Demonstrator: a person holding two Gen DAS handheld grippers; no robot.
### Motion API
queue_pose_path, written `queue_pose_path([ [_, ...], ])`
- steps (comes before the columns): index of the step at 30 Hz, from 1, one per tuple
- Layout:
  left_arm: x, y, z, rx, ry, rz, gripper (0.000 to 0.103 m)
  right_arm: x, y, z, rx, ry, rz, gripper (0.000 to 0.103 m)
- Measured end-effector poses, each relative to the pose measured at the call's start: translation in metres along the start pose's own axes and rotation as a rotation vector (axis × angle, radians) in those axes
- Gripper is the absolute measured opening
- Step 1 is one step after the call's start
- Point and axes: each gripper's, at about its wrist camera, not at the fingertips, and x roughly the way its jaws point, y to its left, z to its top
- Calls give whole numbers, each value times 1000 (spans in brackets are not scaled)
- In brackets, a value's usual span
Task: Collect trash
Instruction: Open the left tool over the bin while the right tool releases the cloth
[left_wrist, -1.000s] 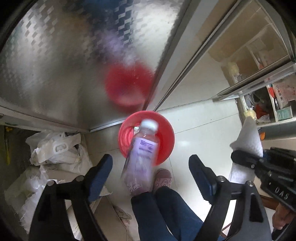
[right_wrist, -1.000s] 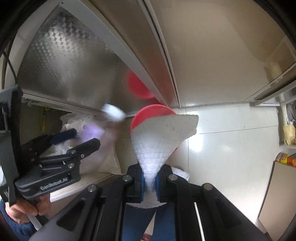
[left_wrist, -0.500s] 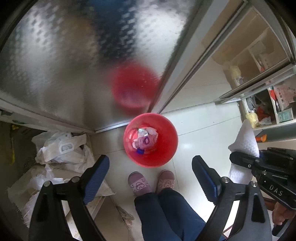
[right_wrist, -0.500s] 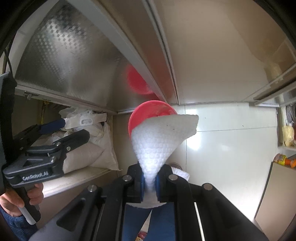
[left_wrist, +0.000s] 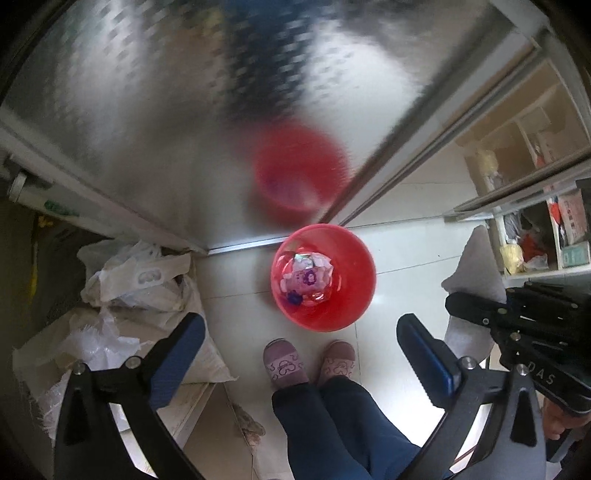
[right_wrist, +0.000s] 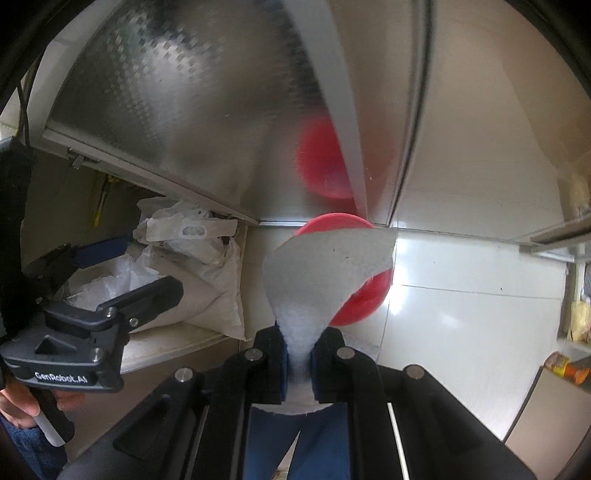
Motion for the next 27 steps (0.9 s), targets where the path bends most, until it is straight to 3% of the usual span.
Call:
queue_pose_path([
  [8,2,12,-4,-20,13,-3,103,10,12,10,-45,7,-36,12],
  [10,3,15,-5,-26,15,1,103,7,14,11,-60,10,-62,35],
  [11,3,17,-6,-30,14,0,103,9,15,11,-62,9,-64,56],
  [12,3,19,-6,-33,14,2,103,10,15,11,-60,6,-64,66],
  [20,-6,19,-10,-24,-2,9,103,4,11,1,-35,14,-91,76],
  [27,-51,4,-11,12,-52,8,103,-32,19,-9,-3,-23,-100,87],
])
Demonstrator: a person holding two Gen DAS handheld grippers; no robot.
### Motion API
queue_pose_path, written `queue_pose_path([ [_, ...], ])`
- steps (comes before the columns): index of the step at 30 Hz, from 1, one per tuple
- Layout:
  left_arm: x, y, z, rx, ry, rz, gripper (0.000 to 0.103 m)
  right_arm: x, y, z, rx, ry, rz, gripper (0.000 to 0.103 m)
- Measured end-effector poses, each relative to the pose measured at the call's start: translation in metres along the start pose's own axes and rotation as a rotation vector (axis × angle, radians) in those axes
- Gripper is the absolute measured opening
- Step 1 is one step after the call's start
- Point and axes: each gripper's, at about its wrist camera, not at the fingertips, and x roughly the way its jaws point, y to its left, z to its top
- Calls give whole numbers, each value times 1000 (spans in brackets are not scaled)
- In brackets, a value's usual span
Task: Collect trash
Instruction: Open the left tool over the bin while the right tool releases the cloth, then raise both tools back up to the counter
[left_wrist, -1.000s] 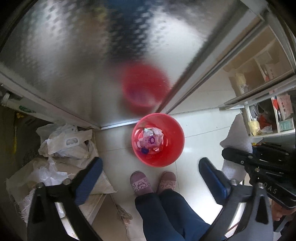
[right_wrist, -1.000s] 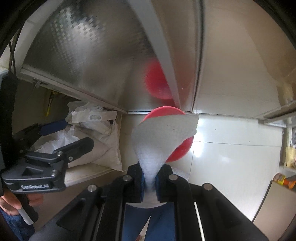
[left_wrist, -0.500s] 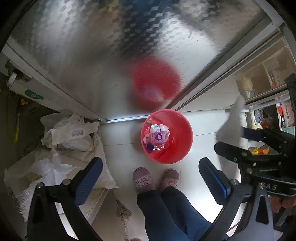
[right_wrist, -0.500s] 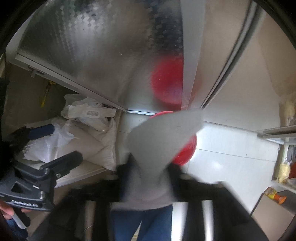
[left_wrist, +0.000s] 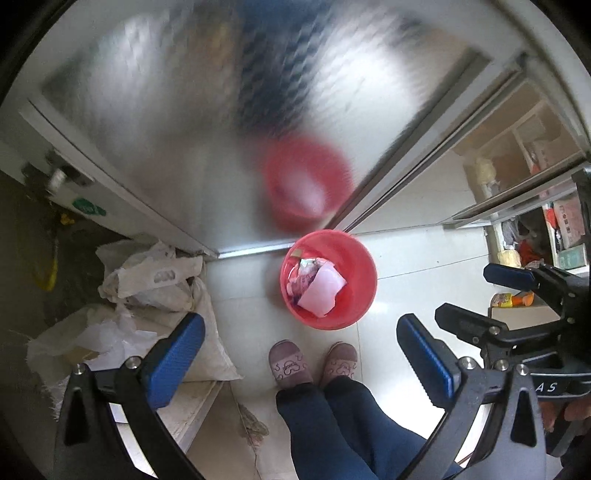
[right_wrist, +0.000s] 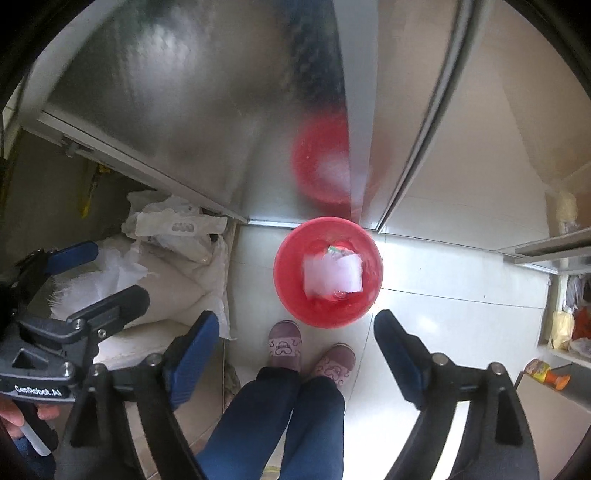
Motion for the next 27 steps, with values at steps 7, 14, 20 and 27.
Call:
queue_pose_path([
  [7,-80,-21,4,46,-59,4,103,-73,-1,-9,72,-51,-21,99],
  [14,-150,-40,18,86,-127,8,103,-150,3,-14,87,-132,-27,99],
  [20,-201,-54,27,116,-187,19,103,-200,7,-14,89,-192,-31,99],
  [27,-243,-64,33,137,-230,22,103,-232,16,-12,69,-240,-54,99],
])
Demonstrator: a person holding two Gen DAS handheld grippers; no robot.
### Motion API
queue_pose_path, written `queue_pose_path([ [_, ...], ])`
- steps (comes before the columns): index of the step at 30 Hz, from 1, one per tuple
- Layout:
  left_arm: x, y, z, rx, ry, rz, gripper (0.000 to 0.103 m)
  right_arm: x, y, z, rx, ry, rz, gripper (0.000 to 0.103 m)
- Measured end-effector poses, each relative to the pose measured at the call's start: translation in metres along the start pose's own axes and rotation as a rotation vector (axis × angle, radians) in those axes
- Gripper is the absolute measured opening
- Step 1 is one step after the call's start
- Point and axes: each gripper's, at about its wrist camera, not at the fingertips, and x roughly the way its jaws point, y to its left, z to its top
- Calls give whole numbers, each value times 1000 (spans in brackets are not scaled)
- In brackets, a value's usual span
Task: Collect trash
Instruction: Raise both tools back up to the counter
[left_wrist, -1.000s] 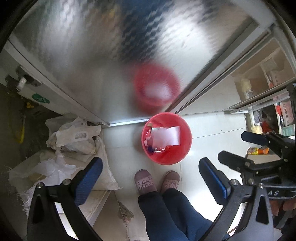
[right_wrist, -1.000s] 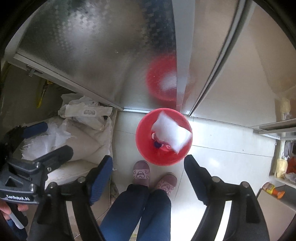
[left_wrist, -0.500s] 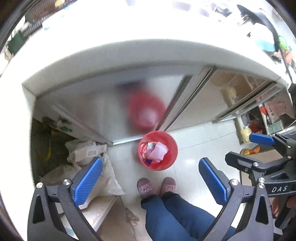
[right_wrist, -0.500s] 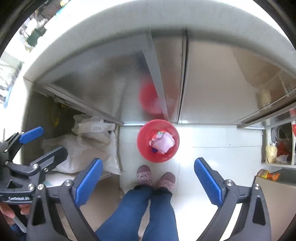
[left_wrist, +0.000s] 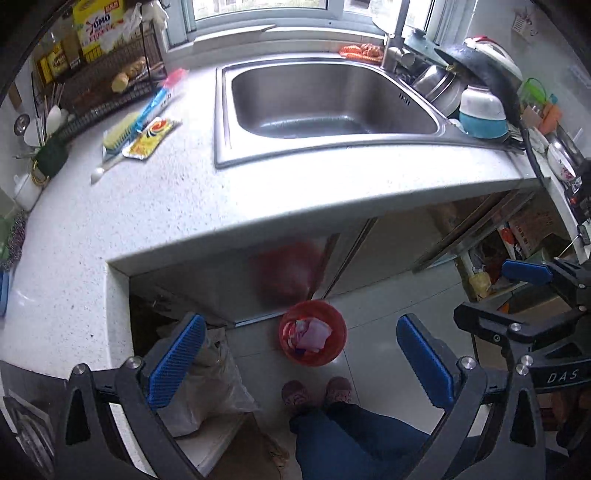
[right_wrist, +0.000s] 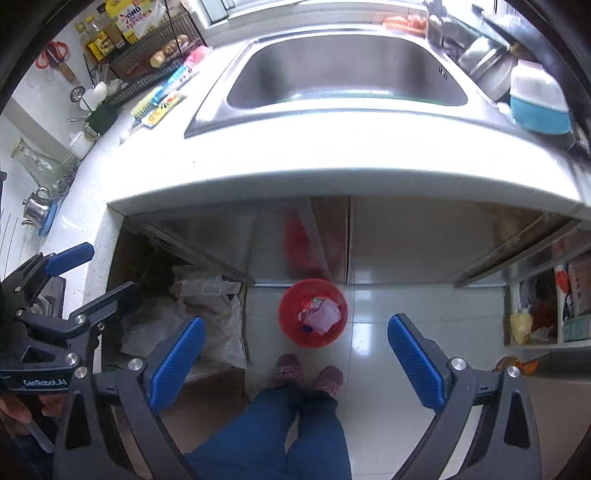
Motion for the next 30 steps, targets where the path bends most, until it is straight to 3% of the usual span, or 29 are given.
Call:
queue_pose_path([
  [7,-33,2,22,-4,-34,40,103,-23,5,18,-22,-38,18,99],
  [15,-59,31,56,-45,-73,103,103,-40,23,61,-92,-92,64,99],
  [19,-60,57,71,-91,-85,134,103,-38,38,90,-140,-114,88,99],
  [25,-55,105,102,-101,-108,239,103,-16,74,140,-230,-128,136,99],
  [30,-46,156,134,-109,-96,267,103,5,112,182,-319,-127,107,99],
])
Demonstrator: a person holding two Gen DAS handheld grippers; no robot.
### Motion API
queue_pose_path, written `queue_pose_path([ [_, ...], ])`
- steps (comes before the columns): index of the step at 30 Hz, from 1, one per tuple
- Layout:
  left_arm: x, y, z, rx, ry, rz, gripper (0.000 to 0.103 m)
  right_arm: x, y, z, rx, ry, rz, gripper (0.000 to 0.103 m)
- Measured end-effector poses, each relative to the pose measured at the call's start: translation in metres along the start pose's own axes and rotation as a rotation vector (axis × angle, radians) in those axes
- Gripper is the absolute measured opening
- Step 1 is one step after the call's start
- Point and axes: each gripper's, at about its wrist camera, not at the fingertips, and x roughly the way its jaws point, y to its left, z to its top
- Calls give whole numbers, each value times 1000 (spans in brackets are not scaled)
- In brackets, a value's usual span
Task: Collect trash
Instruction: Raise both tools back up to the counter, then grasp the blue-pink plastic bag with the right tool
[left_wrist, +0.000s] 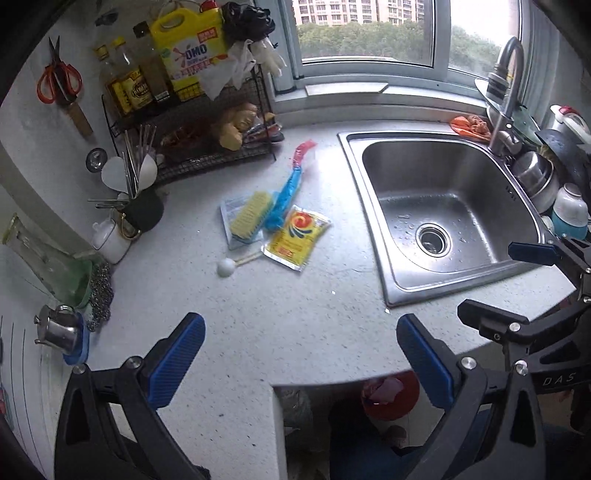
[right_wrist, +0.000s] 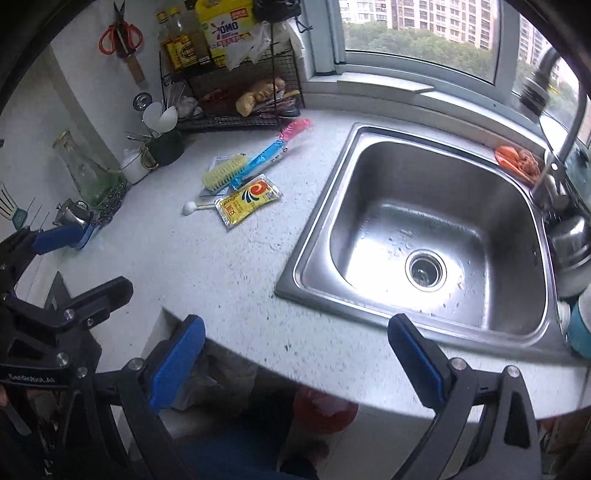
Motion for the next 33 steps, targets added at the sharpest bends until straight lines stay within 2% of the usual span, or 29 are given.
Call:
queue_pose_path([
  [4,22,36,24,-30,9,-23,103,25,10,36,-23,24,1,99],
  [8,54,65,39,-72,68,-51,103,54,16,70,-4,77,9,99],
  [13,85,100,54,-114,110,-46,103,88,24,109,26,147,20,99],
  [19,122,132,75,-158,151,-63,103,128,32,149,25,194,-9,99],
  [23,147,135,87,-127,169,-102,103,158,33,173,25,232,-3,99],
  [25,160,134,92,-117,192,-106,103,173,31,182,38,256,-4,95],
  [26,166,134,94,-112,199,-117,103,180,31,186,47,266,-3,88],
  [29,184,135,96,-120,226,-152,103,200,28,193,66,304,-1,82],
  [32,198,137,96,-139,249,-178,103,221,27,195,71,364,29,66],
  [33,202,137,95,-143,258,-184,103,226,27,194,72,375,38,65],
])
